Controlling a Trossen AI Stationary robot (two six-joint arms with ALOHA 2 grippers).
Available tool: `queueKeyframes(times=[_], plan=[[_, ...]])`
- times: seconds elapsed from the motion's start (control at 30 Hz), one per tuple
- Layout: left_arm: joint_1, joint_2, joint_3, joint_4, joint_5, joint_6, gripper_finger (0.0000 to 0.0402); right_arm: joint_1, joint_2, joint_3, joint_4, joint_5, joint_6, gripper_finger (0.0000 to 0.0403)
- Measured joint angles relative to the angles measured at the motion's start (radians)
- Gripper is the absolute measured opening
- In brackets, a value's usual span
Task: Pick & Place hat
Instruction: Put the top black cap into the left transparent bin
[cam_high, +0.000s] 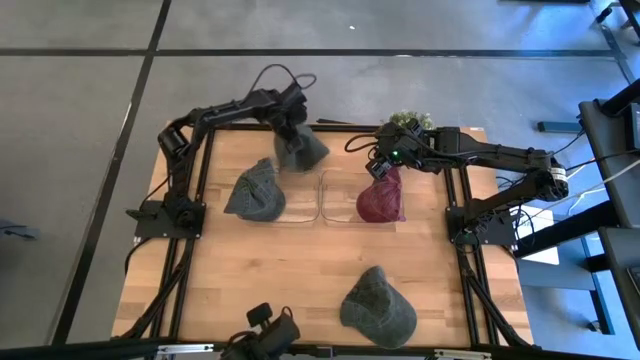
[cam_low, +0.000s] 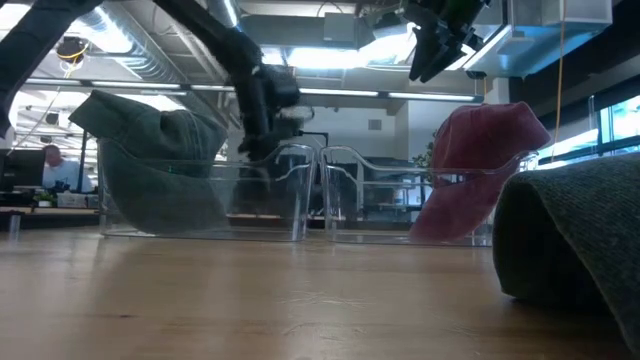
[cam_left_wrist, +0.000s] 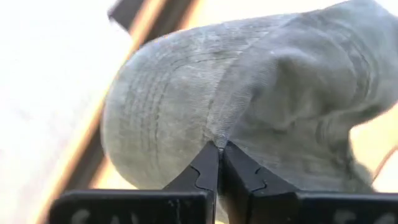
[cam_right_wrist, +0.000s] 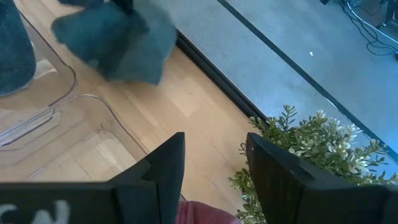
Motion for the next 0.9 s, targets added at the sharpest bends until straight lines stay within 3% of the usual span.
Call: queueKeyframes(times=[0.13,0.4,0.53,0.7,0.9], plan=[[-0.012,-0.037,0.098,-0.006,0.002,0.068,0.0005,0.000,0.000,0.000,0.000,0.000,0.000,0.0172],[-0.098,-0.132,0.266,-0.067,0.014,0.435,0.0004,-0.005,0.000,0.000,0.000,-0.034,0.021,0.0172],[-0.179,-0.203,0.286,-0.116,0.019,0.682,0.0004,-0.050,-0.001,0.000,0.007,-0.213,0.143,0.0172],[-0.303,-0.272,0.286,-0.256,0.019,1.000,0.0004,-0.088,-0.001,0.000,0.093,-0.406,0.164,0.0172],[-0.464,-0.304,0.286,-0.350,0.009,1.115,0.0004,-0.126,0.006,0.000,0.244,-0.636,0.196,0.0172]])
